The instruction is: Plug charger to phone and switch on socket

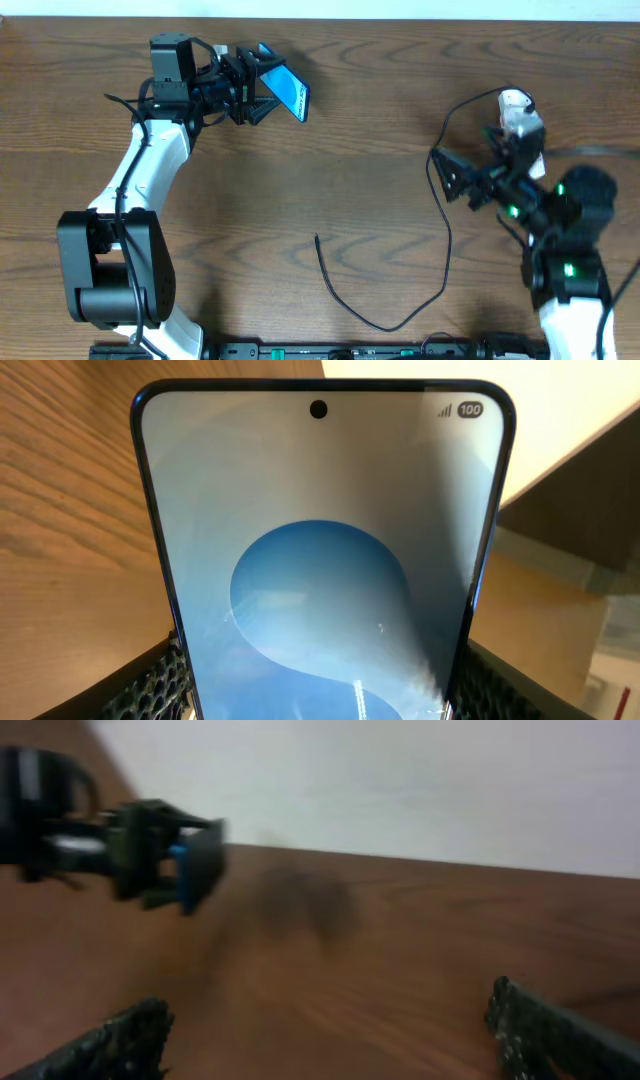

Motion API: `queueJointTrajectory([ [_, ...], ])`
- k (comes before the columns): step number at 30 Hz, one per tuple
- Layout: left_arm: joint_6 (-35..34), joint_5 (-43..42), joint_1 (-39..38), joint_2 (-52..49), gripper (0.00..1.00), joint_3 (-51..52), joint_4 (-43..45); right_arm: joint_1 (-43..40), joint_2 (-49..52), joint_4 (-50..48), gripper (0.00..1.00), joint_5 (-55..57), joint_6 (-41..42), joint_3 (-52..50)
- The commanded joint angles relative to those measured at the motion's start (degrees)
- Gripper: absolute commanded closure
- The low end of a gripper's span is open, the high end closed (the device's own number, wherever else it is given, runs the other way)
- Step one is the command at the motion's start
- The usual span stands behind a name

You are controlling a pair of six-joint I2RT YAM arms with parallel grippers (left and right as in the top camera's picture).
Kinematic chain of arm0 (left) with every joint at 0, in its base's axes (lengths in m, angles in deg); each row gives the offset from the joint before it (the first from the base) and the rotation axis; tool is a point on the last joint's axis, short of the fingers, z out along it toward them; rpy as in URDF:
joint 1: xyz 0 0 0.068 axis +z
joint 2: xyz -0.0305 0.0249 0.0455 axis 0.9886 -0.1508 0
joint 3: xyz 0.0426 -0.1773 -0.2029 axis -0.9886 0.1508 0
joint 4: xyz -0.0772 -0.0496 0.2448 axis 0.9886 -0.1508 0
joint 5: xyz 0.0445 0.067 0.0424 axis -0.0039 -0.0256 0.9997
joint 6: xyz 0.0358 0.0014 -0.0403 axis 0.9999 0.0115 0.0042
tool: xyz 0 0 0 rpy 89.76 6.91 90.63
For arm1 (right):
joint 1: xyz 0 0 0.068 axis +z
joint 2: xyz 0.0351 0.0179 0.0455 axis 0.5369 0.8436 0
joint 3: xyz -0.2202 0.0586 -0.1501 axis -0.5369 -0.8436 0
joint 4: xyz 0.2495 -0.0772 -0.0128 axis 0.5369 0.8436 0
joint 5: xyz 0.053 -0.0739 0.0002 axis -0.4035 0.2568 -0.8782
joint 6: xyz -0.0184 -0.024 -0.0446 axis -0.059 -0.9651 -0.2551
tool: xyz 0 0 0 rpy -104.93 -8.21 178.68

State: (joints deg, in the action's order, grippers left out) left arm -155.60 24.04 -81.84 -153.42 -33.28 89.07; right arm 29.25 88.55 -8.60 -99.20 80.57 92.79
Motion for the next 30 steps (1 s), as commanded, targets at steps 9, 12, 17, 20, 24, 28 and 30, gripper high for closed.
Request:
queueJointTrajectory([
  [9,-5.03,9.4,-5.07,1.38,0.93,-0.15,0.61,6.67,21.97,-10.32,0.01,-16.83,1.31,7.19],
  [12,-7.41,10.67,-5.81,1.38,0.93,-0.17,1.38,8.24,24.44,-14.75,0.01,-16.81,1.22,7.19],
  [17,-8.0,10.93,-6.93,1.38,0.93,-0.17,1.9,8.79,24.65,-16.04,0.01,-15.74,0.61,7.17],
  [20,-8.0,11.04,-7.96,1.38,0.93,-0.17,1.9,8.79,24.65,-15.78,0.01,-15.72,0.63,7.17],
  [24,-8.0,11.06,-9.2,1.38,0.93,-0.15,1.9,8.81,24.65,-15.21,0.01,-16.13,1.09,7.17],
  [28,-8.0,11.19,-10.71,1.38,0.92,-0.15,1.92,8.96,24.65,-14.67,0.01,-16.02,1.09,7.17],
  [30,-8.0,11.45,-11.39,1.38,0.93,-0.17,1.92,8.96,24.65,-13.66,0.01,-15.19,1.11,7.17],
])
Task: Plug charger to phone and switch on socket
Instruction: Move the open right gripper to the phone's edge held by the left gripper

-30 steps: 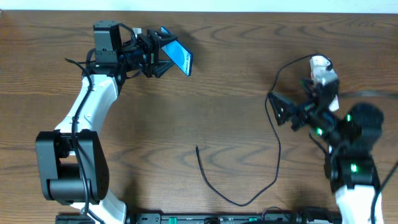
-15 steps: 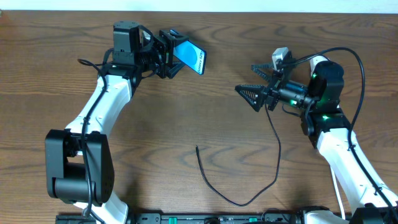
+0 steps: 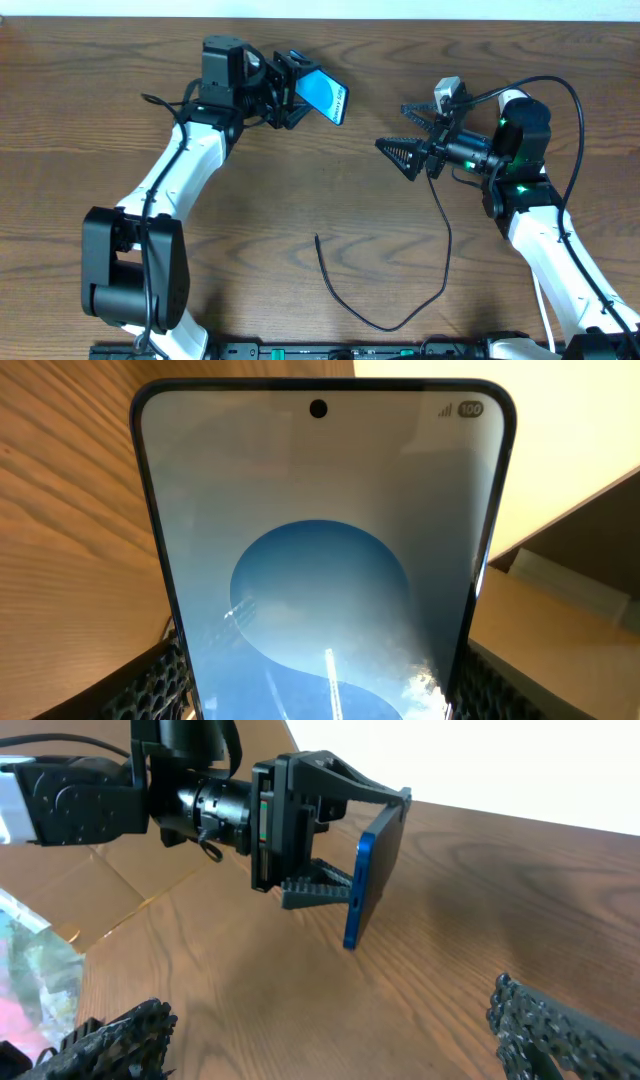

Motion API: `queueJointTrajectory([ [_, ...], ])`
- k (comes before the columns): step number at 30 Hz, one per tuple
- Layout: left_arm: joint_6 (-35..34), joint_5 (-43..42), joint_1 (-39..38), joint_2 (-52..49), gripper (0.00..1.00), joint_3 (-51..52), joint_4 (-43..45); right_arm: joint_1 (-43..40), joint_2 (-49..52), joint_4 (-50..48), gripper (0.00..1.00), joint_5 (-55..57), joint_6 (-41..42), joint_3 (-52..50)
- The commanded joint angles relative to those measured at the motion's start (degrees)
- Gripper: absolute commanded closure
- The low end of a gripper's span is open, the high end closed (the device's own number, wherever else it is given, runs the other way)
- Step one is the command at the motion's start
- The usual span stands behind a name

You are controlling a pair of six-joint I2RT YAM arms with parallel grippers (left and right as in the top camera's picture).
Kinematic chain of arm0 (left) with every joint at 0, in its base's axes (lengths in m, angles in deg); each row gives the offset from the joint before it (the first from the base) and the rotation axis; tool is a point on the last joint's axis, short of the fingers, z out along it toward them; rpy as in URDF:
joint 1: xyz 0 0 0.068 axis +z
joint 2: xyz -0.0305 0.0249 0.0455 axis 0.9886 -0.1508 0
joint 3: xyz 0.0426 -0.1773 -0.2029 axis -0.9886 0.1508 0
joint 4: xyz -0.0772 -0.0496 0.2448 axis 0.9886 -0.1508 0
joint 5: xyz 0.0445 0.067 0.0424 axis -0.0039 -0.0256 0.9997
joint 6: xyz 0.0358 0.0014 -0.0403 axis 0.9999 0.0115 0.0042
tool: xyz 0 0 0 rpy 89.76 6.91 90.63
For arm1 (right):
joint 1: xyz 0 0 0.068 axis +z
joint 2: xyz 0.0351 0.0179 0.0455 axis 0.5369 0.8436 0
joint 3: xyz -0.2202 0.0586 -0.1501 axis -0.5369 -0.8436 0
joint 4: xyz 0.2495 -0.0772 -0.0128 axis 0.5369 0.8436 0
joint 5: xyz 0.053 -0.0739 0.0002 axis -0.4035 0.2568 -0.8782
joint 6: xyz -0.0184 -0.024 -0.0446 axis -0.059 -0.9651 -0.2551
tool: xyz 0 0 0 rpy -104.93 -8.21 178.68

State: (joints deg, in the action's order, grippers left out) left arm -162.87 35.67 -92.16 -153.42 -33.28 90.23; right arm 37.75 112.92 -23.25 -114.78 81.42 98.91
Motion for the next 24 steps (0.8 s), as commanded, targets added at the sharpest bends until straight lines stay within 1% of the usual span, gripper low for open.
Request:
queueJointTrajectory([
  [1,-0.72,-0.11,-1.38,1.38,0.92,-0.17,0.76,0.46,0.28,1.68,0.01,0.94,0.26,1.05],
  [4,-0.7,1.16,-3.21,1.38,0.93,-0.17,0.74,1.44,0.28,4.79,0.01,4.98,0.48,1.05],
  [10,-0.7,3.74,-5.97,1.38,0.93,-0.17,0.72,5.29,0.28,5.07,0.01,11.23,0.46,1.05],
  [15,-0.72,5.55,-8.02,1.38,0.93,-0.17,0.74,8.98,0.28,5.16,0.01,19.28,0.46,1.05],
  [19,-0.72,5.66,-8.85,1.38,0.93,-0.15,0.74,11.37,0.37,5.18,0.01,25.49,0.48,1.05],
  [24,-0.72,4.87,-8.92,1.38,0.92,-0.17,0.72,12.68,0.39,5.18,0.02,28.65,0.5,1.05],
])
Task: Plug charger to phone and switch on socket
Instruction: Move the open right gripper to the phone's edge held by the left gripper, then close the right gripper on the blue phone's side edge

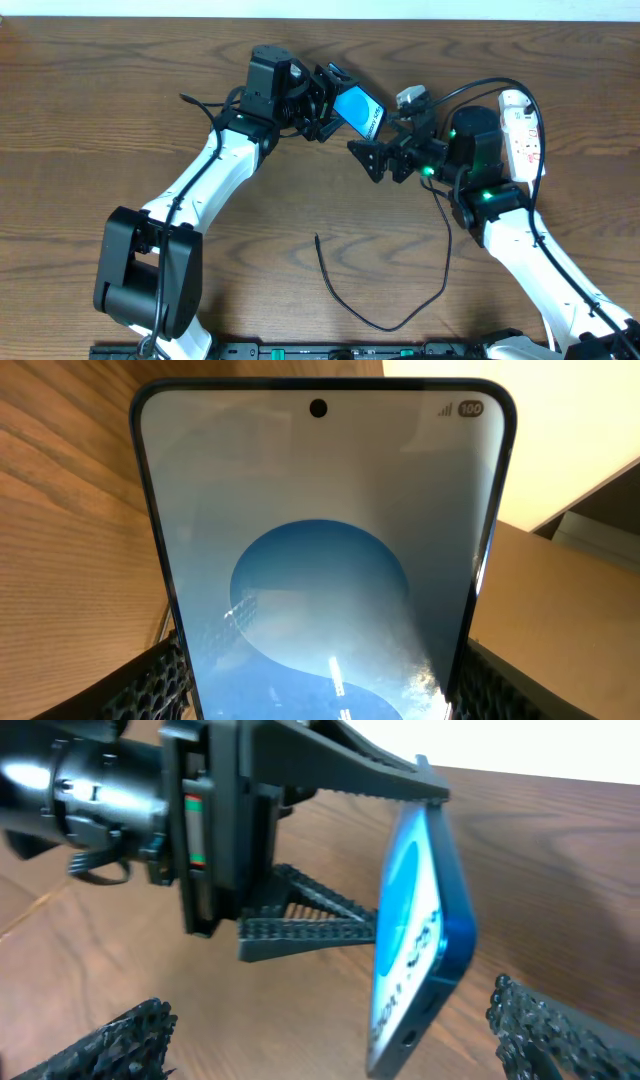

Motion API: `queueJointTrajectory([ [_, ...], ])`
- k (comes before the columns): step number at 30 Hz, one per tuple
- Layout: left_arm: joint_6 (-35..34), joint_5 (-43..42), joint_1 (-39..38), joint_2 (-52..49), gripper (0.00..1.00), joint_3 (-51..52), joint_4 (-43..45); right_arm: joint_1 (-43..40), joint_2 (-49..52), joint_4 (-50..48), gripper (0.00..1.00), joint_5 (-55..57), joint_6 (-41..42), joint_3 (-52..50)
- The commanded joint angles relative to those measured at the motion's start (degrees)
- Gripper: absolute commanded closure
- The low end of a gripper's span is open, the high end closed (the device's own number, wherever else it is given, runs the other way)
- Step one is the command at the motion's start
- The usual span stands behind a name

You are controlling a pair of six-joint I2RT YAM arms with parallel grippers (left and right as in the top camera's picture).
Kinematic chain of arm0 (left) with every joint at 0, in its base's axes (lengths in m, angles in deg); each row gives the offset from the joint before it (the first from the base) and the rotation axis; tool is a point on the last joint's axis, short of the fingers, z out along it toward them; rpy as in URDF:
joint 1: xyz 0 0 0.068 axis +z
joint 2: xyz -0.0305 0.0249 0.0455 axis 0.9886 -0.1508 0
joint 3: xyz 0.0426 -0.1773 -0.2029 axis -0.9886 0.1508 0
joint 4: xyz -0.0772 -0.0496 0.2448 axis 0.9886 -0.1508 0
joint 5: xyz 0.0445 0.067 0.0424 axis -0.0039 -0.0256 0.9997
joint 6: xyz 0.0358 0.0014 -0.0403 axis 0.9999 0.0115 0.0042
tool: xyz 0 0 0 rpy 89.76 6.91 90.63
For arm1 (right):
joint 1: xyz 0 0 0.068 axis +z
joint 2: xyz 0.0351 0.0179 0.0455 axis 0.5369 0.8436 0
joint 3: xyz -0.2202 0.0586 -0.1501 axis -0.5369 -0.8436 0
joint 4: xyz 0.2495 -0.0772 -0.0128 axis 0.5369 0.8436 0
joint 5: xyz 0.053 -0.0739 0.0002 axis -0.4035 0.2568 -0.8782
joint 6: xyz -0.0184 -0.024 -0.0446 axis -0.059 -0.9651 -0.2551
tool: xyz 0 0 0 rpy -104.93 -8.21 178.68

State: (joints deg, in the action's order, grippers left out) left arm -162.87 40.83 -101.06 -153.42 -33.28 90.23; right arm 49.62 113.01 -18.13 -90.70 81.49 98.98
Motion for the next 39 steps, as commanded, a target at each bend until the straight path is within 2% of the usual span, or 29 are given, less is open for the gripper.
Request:
queueJointTrajectory([
  [1,-0.72,-0.63,-0.04,1.38,0.92,-0.17,0.72,0.81,0.33,0.07,0.02,4.83,0.46,0.98],
  [5,-0.74,-1.97,-0.15,1.38,0.93,-0.17,0.74,0.79,0.52,0.07,0.01,8.44,3.69,0.98],
  [14,-0.76,-3.21,-0.5,1.38,0.93,-0.17,0.98,0.83,0.55,-1.01,0.01,8.37,9.68,0.98],
  [27,-1.18,-6.12,-1.97,1.38,0.93,-0.17,2.45,0.9,1.46,-1.05,0.01,8.44,9.62,0.98],
  [33,-1.14,-7.21,-2.64,1.38,0.93,-0.17,2.45,0.9,1.46,-1.05,0.12,8.66,9.64,0.98],
  [39,-1.14,-7.02,-3.21,1.38,0.93,-0.17,2.45,0.9,1.46,-1.07,0.14,8.66,9.62,0.98],
])
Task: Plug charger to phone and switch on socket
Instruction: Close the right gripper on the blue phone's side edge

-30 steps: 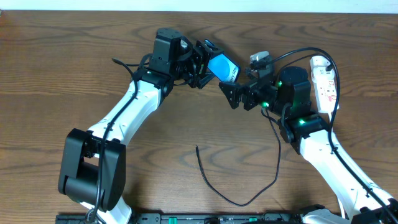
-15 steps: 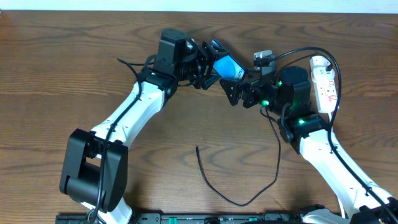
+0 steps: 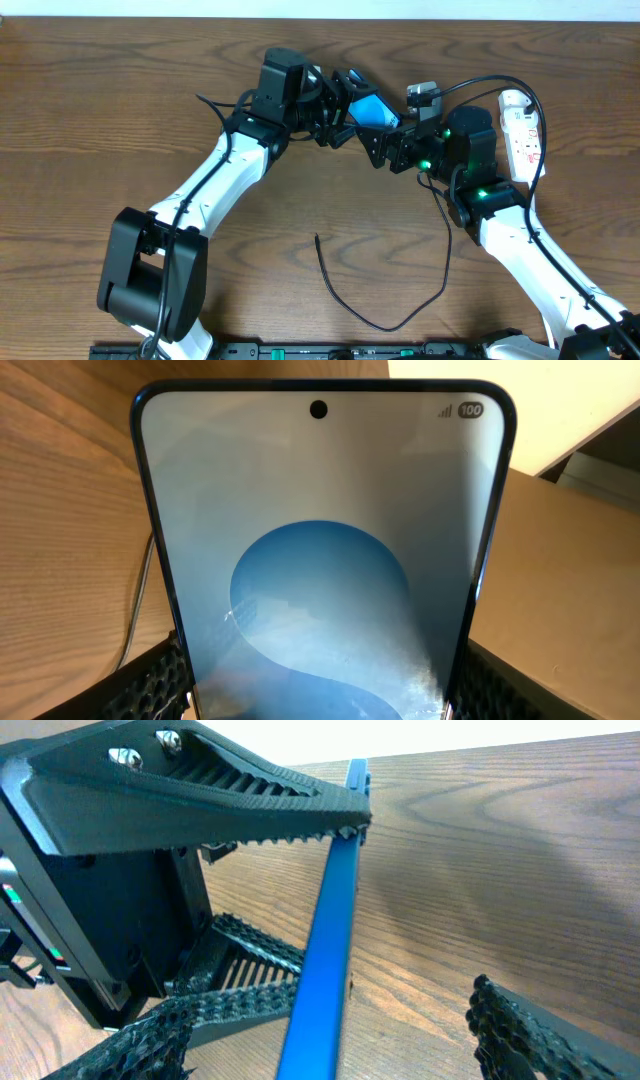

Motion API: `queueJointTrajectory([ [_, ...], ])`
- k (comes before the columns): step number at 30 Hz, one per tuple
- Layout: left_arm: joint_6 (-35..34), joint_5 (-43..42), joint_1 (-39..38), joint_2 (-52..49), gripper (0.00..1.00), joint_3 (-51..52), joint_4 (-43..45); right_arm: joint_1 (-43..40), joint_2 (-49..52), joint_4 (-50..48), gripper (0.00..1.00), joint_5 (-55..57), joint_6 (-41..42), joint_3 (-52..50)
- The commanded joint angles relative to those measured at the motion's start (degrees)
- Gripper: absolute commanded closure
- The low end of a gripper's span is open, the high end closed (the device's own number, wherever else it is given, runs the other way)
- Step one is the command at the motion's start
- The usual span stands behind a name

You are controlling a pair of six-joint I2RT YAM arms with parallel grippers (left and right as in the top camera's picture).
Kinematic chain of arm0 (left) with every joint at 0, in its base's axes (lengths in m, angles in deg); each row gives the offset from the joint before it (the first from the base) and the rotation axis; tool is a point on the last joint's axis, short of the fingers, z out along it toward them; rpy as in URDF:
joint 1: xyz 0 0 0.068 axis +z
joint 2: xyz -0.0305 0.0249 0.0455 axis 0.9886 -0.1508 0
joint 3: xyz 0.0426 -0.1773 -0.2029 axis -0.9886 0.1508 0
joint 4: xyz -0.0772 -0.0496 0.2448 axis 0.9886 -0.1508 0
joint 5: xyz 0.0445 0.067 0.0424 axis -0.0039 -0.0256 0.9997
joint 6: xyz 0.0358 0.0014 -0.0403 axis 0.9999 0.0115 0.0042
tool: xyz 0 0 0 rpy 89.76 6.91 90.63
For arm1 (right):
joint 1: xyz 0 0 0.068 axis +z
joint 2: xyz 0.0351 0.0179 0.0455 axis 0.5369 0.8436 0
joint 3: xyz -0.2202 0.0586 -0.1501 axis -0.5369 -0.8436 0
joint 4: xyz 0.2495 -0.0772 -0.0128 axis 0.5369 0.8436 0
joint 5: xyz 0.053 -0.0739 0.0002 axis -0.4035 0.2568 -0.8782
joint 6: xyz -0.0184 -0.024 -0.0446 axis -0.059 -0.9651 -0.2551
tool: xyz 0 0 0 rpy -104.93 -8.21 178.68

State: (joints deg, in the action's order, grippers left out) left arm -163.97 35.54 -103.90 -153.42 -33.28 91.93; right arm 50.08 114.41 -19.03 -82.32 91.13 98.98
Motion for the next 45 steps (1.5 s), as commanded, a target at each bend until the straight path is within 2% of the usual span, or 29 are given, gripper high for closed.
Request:
queueJointTrajectory([
  [1,-0.04,-1.55,-0.5,1.38,0.93,-0.17,0.74,0.44,0.07,-0.17,0.14,0.28,-0.02,0.98],
  [17,0.0,1.99,-1.05,1.38,0.93,-0.17,0.7,0.44,0.09,-0.15,0.29,0.48,0.0,0.98],
  [27,-0.04,2.14,-1.81,1.38,0.93,-0.17,0.74,0.44,0.07,-0.15,0.33,0.5,-0.04,0.98],
  [38,-0.02,2.73,-2.64,1.38,0.93,-0.17,0.72,0.44,0.07,-0.13,0.44,0.5,-0.04,0.98],
  [39,-0.02,2.73,-2.64,1.38,0.93,-0.17,0.72,0.44,0.07,-0.13,0.46,0.5,-0.04,0.98],
  [40,-0.02,2.73,-2.64,1.38,0.93,-0.17,0.74,0.44,0.07,-0.13,0.54,0.48,-0.04,0.98],
  [43,-0.02,2.73,-2.64,1.38,0.93,-0.17,0.72,0.44,0.07,-0.13,0.65,0.5,-0.04,0.98],
  [45,-0.02,2.73,-2.64,1.38,0.93,-0.17,0.72,0.44,0.09,-0.13,0.67,0.5,-0.04,0.98],
])
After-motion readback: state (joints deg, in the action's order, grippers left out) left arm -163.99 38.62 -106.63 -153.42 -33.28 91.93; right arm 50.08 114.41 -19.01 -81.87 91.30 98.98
